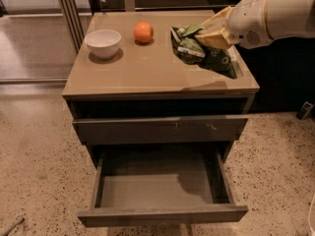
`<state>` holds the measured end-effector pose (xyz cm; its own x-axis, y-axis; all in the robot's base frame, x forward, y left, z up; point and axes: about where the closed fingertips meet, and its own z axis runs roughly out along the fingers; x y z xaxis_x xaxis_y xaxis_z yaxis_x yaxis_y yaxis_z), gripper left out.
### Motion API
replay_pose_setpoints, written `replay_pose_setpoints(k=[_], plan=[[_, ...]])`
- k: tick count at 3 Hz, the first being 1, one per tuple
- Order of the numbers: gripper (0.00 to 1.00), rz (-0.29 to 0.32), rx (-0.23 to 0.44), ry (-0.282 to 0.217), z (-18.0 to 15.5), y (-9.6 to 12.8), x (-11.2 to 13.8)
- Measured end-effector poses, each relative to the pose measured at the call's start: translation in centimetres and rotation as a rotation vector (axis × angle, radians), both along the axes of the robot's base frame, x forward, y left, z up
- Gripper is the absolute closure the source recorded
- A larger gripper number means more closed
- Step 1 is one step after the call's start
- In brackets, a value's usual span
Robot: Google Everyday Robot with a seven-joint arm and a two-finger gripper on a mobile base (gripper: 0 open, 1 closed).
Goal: Pick green jalapeno chip bag from middle drawer and place on counter
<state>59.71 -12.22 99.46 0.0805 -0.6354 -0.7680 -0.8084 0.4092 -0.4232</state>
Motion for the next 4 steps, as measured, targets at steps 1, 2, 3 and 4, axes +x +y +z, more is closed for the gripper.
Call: replay_pose_setpoints(k=[1,2,3,4], plan=[[1.0,-0.045,-0.042,-0.002,-1.5,-1.2,3.9],[1.0,-0.059,-0.052,-0.003,-4.1,-1.7,6.9],[1.0,-0.06,-0.045,-0.018,-6.5,-1.8,9.1],[1.0,-0.045,-0.044,-0.033,-8.4,-1.4,10.6]])
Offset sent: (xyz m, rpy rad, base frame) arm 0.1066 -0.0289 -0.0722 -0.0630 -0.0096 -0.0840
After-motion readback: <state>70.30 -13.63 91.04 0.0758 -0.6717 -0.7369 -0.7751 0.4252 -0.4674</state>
